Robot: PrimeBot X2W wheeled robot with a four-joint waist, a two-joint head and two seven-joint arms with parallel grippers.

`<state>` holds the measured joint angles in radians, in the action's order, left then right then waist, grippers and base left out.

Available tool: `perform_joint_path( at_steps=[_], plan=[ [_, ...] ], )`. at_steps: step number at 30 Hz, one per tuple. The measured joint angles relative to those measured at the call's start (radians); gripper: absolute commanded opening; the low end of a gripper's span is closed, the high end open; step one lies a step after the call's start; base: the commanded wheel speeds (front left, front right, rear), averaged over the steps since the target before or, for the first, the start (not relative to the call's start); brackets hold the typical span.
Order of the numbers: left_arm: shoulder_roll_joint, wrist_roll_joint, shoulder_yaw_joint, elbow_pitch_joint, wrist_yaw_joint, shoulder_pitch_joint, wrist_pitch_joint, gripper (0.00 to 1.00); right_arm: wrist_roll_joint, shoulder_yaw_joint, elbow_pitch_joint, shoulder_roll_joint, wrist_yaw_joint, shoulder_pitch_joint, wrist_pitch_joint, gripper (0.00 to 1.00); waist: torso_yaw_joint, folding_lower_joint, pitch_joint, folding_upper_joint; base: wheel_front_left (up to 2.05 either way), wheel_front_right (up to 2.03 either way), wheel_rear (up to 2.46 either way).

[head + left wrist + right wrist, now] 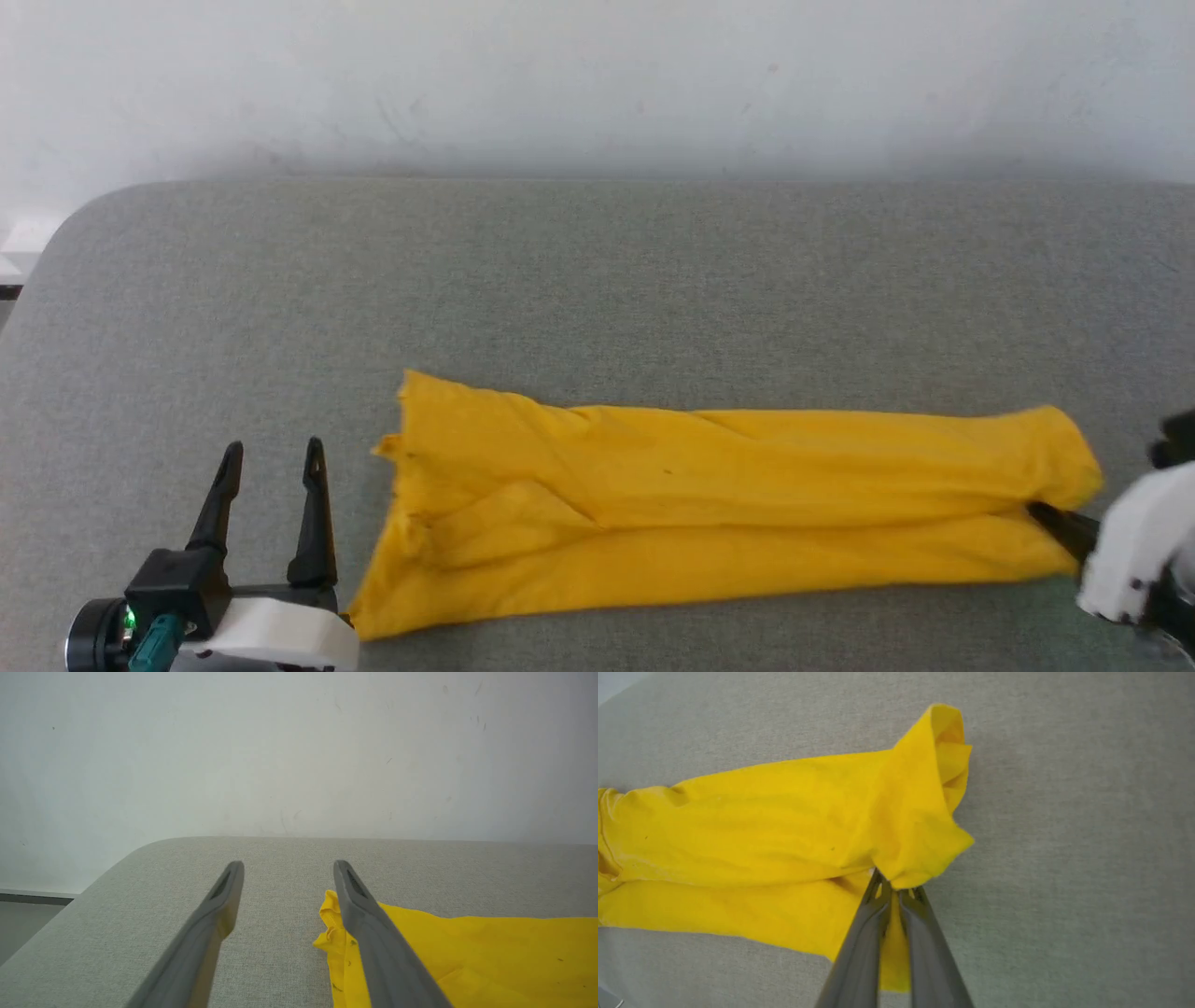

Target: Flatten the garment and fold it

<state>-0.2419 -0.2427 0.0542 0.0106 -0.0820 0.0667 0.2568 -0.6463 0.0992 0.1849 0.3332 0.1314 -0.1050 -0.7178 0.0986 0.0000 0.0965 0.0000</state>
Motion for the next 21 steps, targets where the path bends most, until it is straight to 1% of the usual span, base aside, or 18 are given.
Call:
perform_joint_path(
  at_steps=[5, 9, 13, 15, 17, 19, 21],
  plan=[
    [0.01, 0.006, -0.002, 0.011, 0.007, 0.009, 0.0, 1.0, 0.049, 0.16, -0.009, 0.019, 0.0, 0.085, 0.013, 0.0, -0.01, 0.0, -0.01, 0.0, 0.0, 0.0, 0.0],
    [0.014, 0.007, -0.003, 0.016, 0.011, 0.01, 0.0, 1.0, 0.084, 0.288, -0.009, 0.016, 0.0, 0.108, 0.026, 0.0, -0.005, 0.0, -0.009, 0.0, 0.0, 0.0, 0.0],
    [0.017, 0.012, -0.004, 0.018, 0.012, 0.011, 0.0, 1.0, 0.091, 0.381, -0.044, -0.023, 0.0, 0.106, 0.022, 0.0, 0.001, 0.0, -0.009, 0.0, 0.0, 0.0, 0.0],
    [0.017, 0.015, -0.004, 0.02, 0.012, 0.011, 0.0, 1.0, 0.091, 0.408, -0.067, -0.044, 0.0, 0.104, 0.003, 0.0, 0.004, 0.0, -0.01, 0.0, 0.0, 0.0, 0.0],
    [0.017, 0.015, -0.004, 0.022, 0.02, 0.011, 0.0, 1.0, 0.066, 0.423, -0.1, -0.068, 0.0, 0.094, -0.032, 0.0, 0.006, -0.0001, -0.012, 0.0, 0.0, 0.0, 0.0],
    [0.017, 0.016, -0.004, 0.024, 0.02, 0.011, 0.0, 1.0, 0.013, 0.406, -0.147, -0.104, 0.0, 0.076, -0.079, 0.0, 0.009, 0.0, -0.012, 0.0, 0.0, 0.0, 0.0],
    [0.018, 0.016, -0.004, 0.024, 0.021, 0.011, 0.0, 1.0, -0.076, 0.369, -0.197, -0.153, 0.0, 0.054, -0.126, 0.0, 0.01, 0.0, -0.012, 0.0, 0.0, 0.0, 0.0]
  ],
)
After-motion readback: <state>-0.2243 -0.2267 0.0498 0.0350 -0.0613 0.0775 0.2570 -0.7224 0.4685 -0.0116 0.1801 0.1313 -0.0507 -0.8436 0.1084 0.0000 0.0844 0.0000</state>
